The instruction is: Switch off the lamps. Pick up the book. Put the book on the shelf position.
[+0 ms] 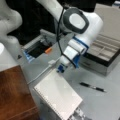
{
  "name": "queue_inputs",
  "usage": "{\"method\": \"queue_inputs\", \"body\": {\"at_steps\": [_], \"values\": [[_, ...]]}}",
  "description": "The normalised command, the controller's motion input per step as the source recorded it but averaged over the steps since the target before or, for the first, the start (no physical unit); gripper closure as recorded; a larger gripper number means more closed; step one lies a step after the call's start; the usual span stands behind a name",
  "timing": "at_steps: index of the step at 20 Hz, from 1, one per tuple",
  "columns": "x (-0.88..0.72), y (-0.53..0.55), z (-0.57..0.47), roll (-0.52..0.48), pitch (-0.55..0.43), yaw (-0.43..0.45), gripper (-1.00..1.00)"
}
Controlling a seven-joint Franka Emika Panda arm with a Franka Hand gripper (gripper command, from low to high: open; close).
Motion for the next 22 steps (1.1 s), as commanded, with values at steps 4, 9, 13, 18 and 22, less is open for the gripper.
{"method": "queue_inputs", "body": {"at_steps": [4,9,13,18,22], "values": [[-0.06,-0.01,-0.1,-0.493,-0.085,0.138,-1.0],[0.01,0.01,-0.08,-0.451,-0.054,0.112,-1.0],[0.07,0.01,-0.11,-0.426,-0.072,0.065,-1.0],[0.11,0.0,-0.18,-0.407,-0.092,0.046,-1.0],[0.15,-0.01,-0.2,-0.367,-0.12,0.029,-1.0]]}}
